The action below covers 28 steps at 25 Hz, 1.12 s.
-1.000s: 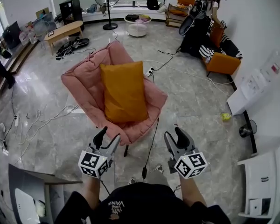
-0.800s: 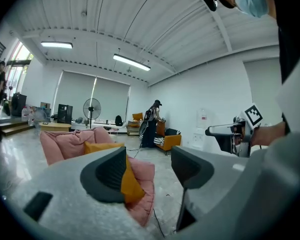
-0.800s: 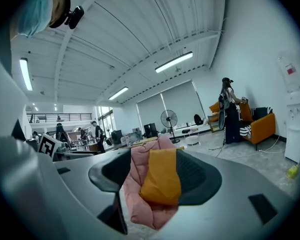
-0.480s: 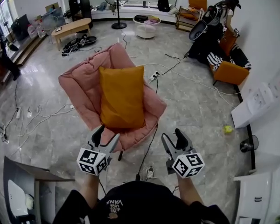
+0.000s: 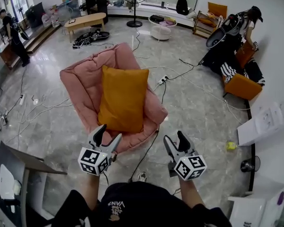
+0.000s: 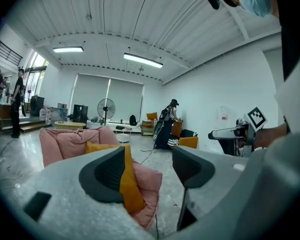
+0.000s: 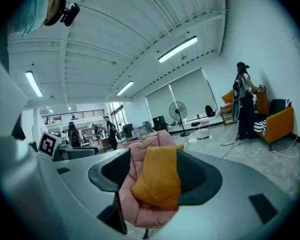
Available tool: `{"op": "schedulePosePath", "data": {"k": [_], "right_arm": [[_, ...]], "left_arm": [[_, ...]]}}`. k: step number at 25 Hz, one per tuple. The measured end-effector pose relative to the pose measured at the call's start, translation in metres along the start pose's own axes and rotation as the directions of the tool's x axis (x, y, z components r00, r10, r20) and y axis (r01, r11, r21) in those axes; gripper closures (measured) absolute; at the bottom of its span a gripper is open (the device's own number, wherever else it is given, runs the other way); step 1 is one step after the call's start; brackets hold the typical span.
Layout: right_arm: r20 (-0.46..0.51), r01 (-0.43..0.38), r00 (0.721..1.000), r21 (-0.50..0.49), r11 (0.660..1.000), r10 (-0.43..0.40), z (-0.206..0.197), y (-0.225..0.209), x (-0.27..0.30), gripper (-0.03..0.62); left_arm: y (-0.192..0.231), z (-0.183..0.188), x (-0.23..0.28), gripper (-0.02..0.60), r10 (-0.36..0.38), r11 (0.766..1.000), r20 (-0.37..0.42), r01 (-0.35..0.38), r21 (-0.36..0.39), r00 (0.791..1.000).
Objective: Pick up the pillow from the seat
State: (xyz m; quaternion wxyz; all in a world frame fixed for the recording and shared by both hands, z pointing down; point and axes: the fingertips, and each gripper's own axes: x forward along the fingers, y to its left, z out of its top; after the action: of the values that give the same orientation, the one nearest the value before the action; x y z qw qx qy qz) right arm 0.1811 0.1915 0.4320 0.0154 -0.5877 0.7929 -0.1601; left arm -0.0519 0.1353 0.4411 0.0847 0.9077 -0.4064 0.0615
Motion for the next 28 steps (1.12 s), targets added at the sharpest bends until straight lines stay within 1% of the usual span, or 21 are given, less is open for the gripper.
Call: {"op": "schedulePosePath", "data": {"k": [5, 8, 11, 15, 20, 24, 28], "right_arm": [[-0.012, -0.027, 1.0, 0.003, 1.0, 0.027, 0.001, -0.021, 0.01, 0.319], [-0.018, -0.048, 0.999, 0.01, 0.999, 0.048, 0.001, -0.023, 0.018, 0.319], [-0.025, -0.058, 0.998, 0.015, 0.998, 0.059, -0.001, -0.026, 0.026, 0.32], [-0.032, -0.06, 0.998, 0.021, 0.998, 0.061, -0.002, -0.031, 0.042, 0.321], [-0.03, -0.038, 0.999, 0.02, 0.999, 0.039, 0.003, -0.043, 0.069, 0.321], [-0.042, -0.017, 0.999, 0.025, 1.0, 0.018, 0.008, -0.051, 0.098, 0.321], [-0.055, -0.007, 0.998, 0.033, 0.999, 0.009, 0.014, -0.055, 0.141, 0.321]], "left_arm": [[-0.005, -0.006, 0.004, 0.288, 0.044, 0.999, -0.009, -0.044, -0.009, 0.999], [0.003, -0.007, 0.001, 0.288, 0.08, 0.997, -0.019, -0.08, -0.017, 0.997], [0.011, -0.007, 0.003, 0.288, 0.106, 0.994, -0.013, -0.106, -0.031, 0.994], [0.021, -0.013, 0.016, 0.288, 0.109, 0.993, -0.02, -0.11, -0.04, 0.994], [0.041, -0.011, 0.048, 0.288, 0.084, 0.995, -0.02, -0.085, -0.045, 0.996], [0.066, -0.003, 0.074, 0.29, 0.072, 0.996, -0.022, -0.073, -0.05, 0.997], [0.103, 0.002, 0.101, 0.288, 0.069, 0.996, -0.041, -0.071, -0.054, 0.997]]}}
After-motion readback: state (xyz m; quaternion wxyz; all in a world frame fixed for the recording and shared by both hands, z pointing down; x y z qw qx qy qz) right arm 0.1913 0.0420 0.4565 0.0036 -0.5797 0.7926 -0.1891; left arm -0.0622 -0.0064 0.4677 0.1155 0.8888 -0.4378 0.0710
